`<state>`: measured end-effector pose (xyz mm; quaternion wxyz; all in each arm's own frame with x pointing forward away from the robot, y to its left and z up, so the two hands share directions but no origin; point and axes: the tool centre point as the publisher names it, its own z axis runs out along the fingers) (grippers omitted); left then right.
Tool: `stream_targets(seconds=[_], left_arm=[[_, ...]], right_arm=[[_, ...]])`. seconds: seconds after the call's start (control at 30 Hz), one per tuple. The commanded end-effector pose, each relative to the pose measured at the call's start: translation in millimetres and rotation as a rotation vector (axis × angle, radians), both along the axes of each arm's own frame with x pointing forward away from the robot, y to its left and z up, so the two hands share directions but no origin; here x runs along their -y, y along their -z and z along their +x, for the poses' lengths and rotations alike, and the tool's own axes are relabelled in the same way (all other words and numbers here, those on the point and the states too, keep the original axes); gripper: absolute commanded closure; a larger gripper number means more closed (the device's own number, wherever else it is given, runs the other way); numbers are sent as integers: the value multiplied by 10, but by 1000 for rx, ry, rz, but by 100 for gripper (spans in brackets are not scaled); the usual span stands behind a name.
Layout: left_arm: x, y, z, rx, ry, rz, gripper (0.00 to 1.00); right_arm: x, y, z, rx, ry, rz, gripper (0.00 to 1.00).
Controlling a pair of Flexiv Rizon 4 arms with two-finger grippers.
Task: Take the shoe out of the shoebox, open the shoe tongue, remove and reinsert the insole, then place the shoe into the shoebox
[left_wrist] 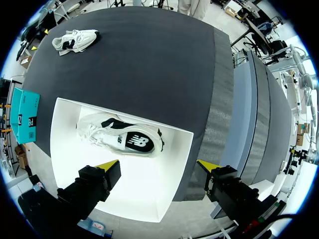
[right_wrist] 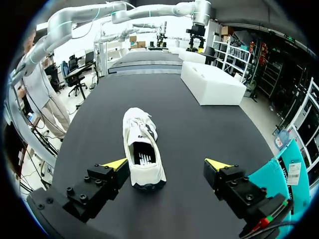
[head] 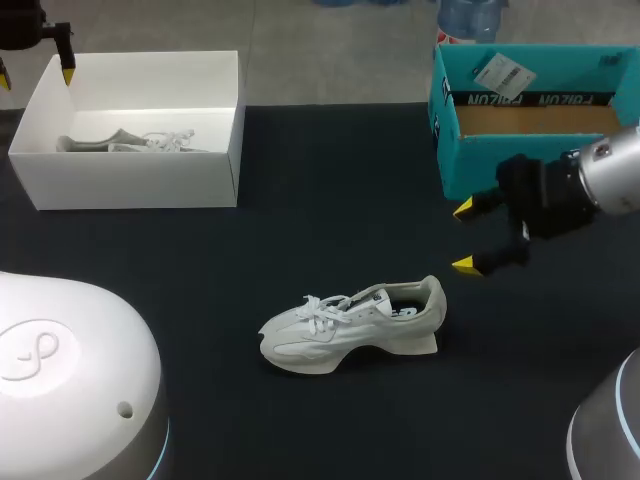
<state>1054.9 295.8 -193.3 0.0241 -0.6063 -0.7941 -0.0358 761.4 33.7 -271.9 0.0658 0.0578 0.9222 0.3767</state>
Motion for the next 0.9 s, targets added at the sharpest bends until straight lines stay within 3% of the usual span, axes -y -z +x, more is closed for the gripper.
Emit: stream_targets(seconds=[0.03, 0.17, 0.47, 0.9], left_arm=[[4, -3, -18, 3, 0, 3, 0], [4, -3, -18, 3, 0, 3, 0], [4, -3, -18, 3, 0, 3, 0], [4, -3, -18, 3, 0, 3, 0]], right_arm=[[188, 117, -136, 23, -15, 85, 0], [321, 261, -266, 41, -16, 139, 0], [551, 459, -514, 37, -40, 104, 0], [586, 536, -719, 34, -105, 81, 0]])
